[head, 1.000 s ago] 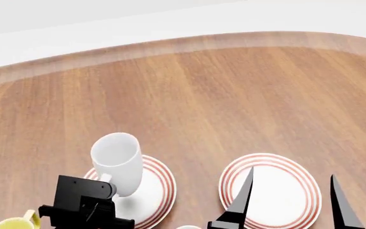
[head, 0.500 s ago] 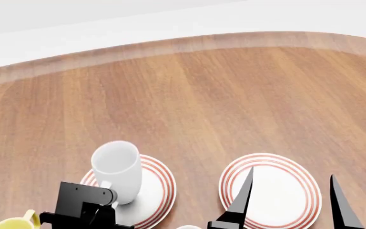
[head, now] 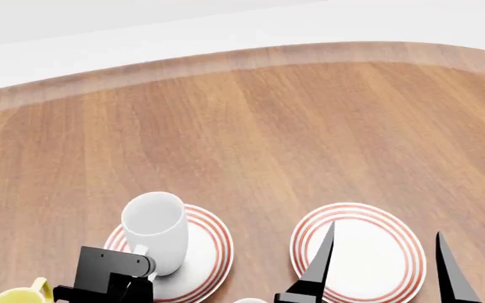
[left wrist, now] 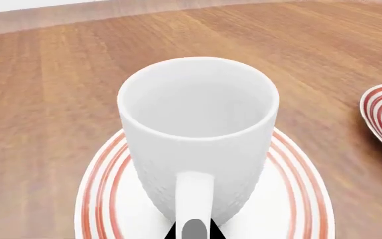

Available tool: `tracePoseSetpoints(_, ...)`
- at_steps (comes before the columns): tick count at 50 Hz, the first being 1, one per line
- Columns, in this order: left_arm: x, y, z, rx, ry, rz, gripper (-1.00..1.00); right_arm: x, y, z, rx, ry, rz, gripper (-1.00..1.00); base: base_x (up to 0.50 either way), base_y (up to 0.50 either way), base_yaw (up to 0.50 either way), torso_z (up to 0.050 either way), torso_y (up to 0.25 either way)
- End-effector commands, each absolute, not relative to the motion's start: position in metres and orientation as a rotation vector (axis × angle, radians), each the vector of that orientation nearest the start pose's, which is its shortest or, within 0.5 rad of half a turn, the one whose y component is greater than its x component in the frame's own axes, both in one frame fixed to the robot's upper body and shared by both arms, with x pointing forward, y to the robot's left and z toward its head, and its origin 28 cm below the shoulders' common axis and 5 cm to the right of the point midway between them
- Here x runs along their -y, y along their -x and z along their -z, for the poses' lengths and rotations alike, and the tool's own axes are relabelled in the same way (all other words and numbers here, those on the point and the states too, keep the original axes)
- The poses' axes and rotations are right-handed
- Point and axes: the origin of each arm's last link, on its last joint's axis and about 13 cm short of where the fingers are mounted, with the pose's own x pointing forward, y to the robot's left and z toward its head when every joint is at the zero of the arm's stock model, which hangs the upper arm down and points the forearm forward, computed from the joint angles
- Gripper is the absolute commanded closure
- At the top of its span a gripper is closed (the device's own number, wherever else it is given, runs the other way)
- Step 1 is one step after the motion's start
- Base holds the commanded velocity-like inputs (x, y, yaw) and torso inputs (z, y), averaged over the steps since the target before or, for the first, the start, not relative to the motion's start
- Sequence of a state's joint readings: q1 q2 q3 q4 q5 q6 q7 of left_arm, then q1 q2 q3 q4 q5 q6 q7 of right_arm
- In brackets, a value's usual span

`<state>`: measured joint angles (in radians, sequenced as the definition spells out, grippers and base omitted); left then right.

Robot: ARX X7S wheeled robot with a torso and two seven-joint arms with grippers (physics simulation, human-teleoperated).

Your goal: Put the white mug on the left plate.

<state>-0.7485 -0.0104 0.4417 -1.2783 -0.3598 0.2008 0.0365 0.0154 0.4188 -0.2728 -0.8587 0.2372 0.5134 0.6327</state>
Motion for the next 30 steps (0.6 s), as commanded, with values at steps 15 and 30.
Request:
tracePoseSetpoints(15, -0.188, -0.326, 0.019, -0.364, -0.010, 0.173, -1.00, 0.095, -0.167, -0.143, 0.282, 0.095, 0.152, -1.00, 0.00, 0.00, 0.00, 0.000, 0.000)
tracePoseSetpoints(30, -0.185, -0.300, 0.003, -0.293, -0.026, 0.221, -1.00, 0.095, -0.167, -0.143, 0.284, 0.096, 0.153, -1.00, 0.00, 0.00, 0.00, 0.000, 0.000)
